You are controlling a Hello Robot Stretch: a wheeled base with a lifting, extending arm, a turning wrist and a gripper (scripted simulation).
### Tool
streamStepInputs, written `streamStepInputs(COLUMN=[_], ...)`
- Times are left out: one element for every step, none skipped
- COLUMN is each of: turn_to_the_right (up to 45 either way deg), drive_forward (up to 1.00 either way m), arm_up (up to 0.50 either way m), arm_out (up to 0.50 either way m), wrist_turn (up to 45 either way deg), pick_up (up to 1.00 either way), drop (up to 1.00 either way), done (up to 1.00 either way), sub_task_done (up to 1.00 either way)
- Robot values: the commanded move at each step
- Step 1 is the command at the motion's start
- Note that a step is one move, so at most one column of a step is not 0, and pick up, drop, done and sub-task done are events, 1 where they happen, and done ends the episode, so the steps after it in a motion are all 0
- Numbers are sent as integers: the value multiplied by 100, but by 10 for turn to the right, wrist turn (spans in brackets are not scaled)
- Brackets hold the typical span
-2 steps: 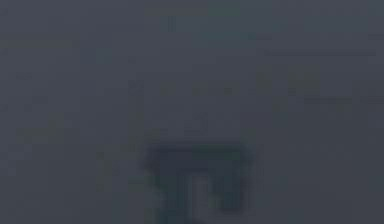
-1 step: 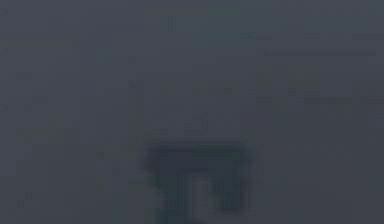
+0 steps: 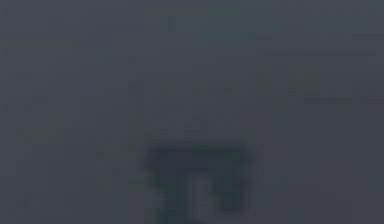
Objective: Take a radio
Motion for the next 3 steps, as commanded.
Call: streamStepInputs(turn_to_the_right=[0, 0, 0], drive_forward=[0, 0, 0], arm_up=[0, -30, 0], arm_out=[0, 0, 0], wrist_turn=[360, 0, 0], pick_up=[0, 0, 100], drop=[0, 0, 0], done=[0, 0, 0], sub_task_done=[0, 0, 0])
